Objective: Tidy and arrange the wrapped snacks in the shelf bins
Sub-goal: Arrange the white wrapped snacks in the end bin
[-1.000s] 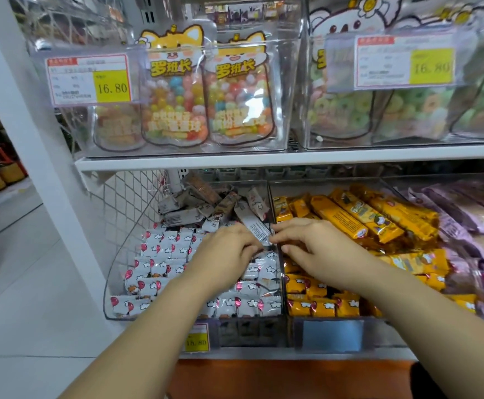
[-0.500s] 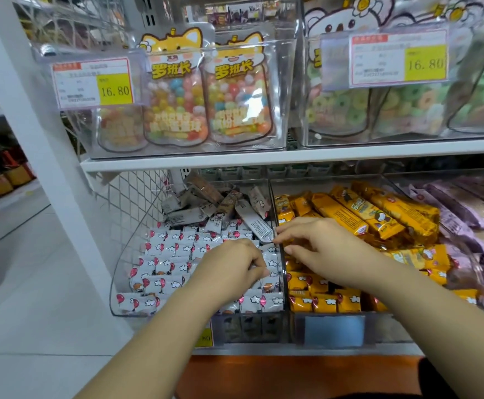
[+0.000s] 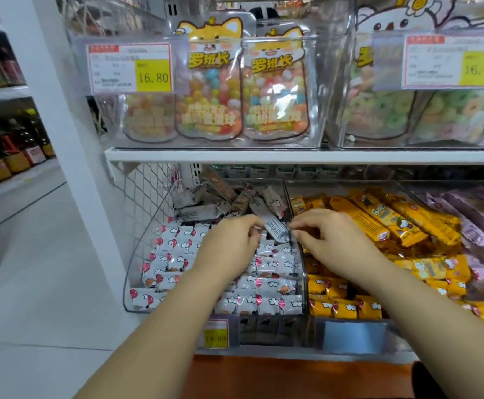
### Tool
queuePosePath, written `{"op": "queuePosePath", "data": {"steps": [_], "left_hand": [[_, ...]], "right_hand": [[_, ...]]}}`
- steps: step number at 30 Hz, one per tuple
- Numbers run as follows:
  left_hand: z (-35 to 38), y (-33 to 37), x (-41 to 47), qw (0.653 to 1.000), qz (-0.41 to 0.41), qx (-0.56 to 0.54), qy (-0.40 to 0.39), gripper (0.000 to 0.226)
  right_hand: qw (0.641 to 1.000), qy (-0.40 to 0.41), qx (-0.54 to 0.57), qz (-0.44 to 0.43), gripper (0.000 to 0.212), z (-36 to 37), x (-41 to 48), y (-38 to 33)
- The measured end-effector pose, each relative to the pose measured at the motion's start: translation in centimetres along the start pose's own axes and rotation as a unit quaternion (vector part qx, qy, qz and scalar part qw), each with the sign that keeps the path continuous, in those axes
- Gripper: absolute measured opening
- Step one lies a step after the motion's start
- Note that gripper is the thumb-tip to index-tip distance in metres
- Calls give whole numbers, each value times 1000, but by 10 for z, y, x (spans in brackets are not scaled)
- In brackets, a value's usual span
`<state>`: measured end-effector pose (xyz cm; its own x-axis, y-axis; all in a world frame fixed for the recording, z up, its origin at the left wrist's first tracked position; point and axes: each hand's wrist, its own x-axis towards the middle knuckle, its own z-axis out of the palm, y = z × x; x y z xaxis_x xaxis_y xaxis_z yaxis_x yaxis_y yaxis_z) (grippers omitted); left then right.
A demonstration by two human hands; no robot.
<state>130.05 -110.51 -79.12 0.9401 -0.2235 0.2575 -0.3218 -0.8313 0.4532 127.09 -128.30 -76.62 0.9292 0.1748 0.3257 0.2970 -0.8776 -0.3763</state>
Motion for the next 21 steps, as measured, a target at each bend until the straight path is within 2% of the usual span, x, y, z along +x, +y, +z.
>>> {"op": "queuePosePath", "data": {"steps": [7,12,16,21], "left_hand": [[5,18,15,988,48,124,-79,46],[5,27,25,982,21,149,-111,52],[0,27,25,991,4,110,-79,44],[-20,16,10,995,-27,-82,-48,40]], "right_hand": [[1000,-10,15,-4,25,2,4,4],[999,-13,34,4,25,3,2,5],[999,-19,35,5,25,-2,-3,6],[999,-24,35,-14,25,-9,-9,6]]}}
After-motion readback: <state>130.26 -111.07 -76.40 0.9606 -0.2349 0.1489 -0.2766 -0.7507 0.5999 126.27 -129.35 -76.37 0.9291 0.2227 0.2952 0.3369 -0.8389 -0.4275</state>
